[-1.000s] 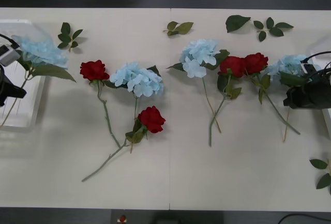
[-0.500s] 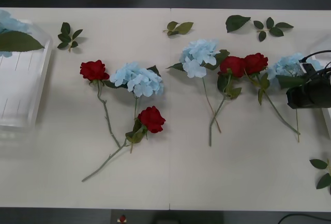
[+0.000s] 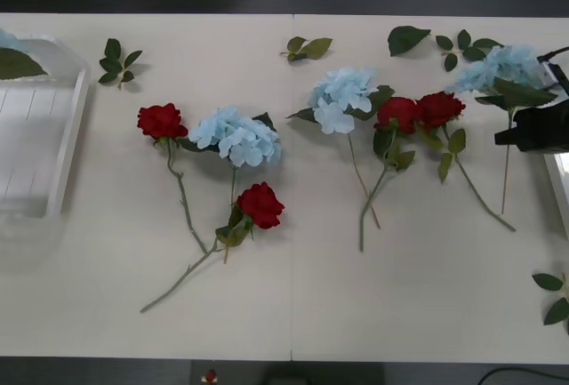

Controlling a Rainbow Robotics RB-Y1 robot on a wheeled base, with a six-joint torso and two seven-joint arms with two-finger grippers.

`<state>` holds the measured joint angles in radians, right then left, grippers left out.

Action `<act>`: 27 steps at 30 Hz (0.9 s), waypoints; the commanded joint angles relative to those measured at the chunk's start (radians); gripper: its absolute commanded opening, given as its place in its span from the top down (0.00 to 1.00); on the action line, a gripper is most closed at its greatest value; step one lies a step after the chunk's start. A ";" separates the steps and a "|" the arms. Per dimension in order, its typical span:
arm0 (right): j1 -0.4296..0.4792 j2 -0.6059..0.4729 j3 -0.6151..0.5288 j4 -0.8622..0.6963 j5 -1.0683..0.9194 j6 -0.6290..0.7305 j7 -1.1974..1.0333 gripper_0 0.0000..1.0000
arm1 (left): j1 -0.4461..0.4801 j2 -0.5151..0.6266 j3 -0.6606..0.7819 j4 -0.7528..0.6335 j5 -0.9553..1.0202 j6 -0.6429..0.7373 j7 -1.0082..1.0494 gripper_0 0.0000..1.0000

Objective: Put the red flowers into the right box and the blue flowers into the left box

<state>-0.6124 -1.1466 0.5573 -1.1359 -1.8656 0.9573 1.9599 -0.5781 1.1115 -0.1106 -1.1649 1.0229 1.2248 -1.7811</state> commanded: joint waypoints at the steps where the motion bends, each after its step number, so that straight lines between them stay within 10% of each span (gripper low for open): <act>1: 0.029 -0.038 -0.073 0.019 -0.202 0.044 0.270 1.00 | -0.129 0.036 -0.116 0.133 -0.020 -0.105 -0.020 1.00; 18: 0.037 -0.013 -0.076 -0.232 -0.742 0.069 0.745 1.00 | -0.204 -0.093 -0.311 0.386 -0.185 -0.357 0.012 0.99; 22: 0.036 0.027 -0.091 -0.295 -0.756 0.057 0.745 1.00 | -0.204 -0.094 -0.311 0.384 -0.182 -0.357 0.011 0.12; 27: 0.031 0.100 -0.105 -0.367 -0.756 0.005 0.743 1.00 | -0.204 -0.088 -0.297 0.366 -0.150 -0.357 0.005 0.00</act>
<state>-0.5603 -1.0770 0.4674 -1.4580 -2.6145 0.9714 2.6756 -0.7597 0.9897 -0.4261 -0.7753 0.8598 0.8799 -1.7818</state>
